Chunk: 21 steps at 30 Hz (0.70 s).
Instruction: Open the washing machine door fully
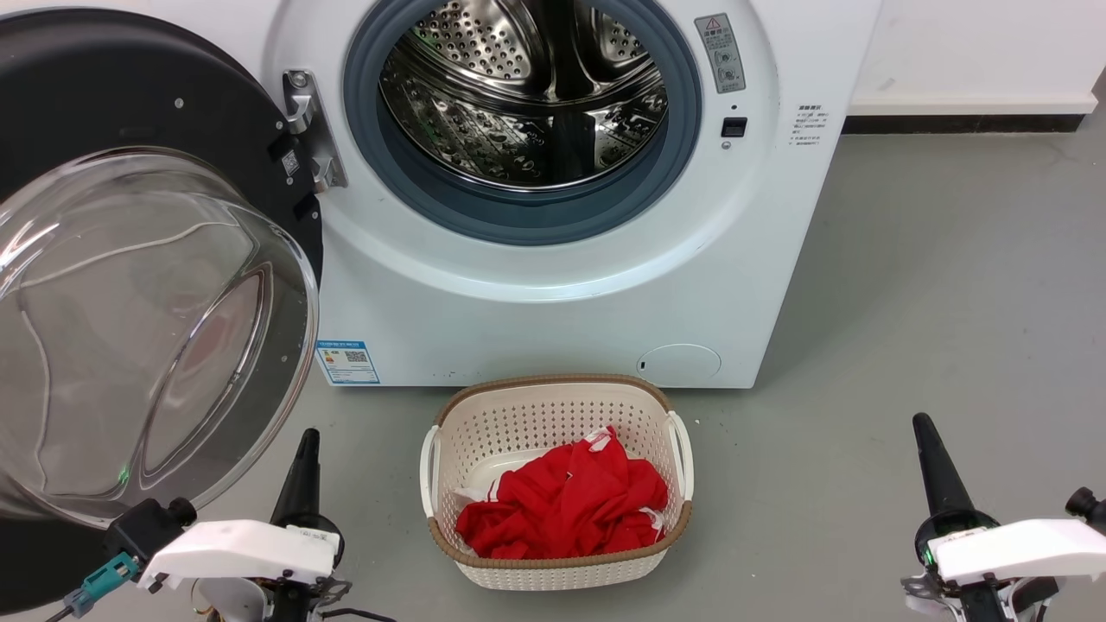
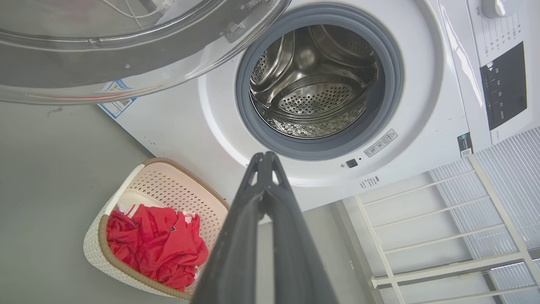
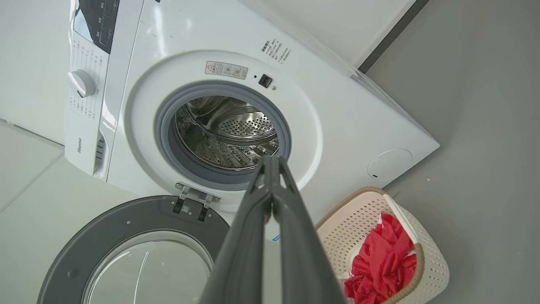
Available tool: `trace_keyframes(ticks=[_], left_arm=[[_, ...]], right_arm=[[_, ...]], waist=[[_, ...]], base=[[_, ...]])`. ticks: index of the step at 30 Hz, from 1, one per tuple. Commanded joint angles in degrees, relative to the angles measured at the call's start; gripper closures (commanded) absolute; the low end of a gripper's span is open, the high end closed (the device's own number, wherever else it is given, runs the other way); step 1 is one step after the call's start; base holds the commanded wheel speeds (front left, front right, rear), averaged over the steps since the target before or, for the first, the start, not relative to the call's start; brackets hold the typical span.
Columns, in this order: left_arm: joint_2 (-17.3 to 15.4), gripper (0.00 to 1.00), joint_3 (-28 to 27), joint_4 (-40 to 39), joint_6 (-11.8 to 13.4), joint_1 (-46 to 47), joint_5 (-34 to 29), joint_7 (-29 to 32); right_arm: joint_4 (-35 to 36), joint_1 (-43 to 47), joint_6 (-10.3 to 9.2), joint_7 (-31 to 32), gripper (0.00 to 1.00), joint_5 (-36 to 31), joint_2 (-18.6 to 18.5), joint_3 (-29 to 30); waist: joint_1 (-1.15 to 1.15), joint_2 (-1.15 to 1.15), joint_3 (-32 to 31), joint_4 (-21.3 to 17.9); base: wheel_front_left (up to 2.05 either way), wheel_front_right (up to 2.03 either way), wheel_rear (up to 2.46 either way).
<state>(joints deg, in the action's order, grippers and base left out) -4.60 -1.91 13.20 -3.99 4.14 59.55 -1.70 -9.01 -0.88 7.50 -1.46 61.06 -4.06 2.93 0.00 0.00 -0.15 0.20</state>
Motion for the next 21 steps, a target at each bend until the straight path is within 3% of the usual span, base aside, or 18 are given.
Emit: trace_keyframes(ticks=[1, 21], left_arm=[[0.12, 1.00, -0.35, -0.33, -0.42, 1.60, 1.72, 0.40], [0.75, 1.00, -2.15, 0.17, -1.69, 1.92, 14.35, 3.63]], right_arm=[[0.17, -1.30, 0.00, 0.33, 1.00, 1.81, -0.43, 0.12], [-1.90, -3.09, -0.01, 2.88, 1.00, 14.47, -0.36, 0.80]], waist=[[0.00, 0.00, 0.01, 0.00], [0.00, 0.00, 0.12, -0.07]], base=[[0.00, 0.00, 0.00], [0.00, 0.00, 0.00]])
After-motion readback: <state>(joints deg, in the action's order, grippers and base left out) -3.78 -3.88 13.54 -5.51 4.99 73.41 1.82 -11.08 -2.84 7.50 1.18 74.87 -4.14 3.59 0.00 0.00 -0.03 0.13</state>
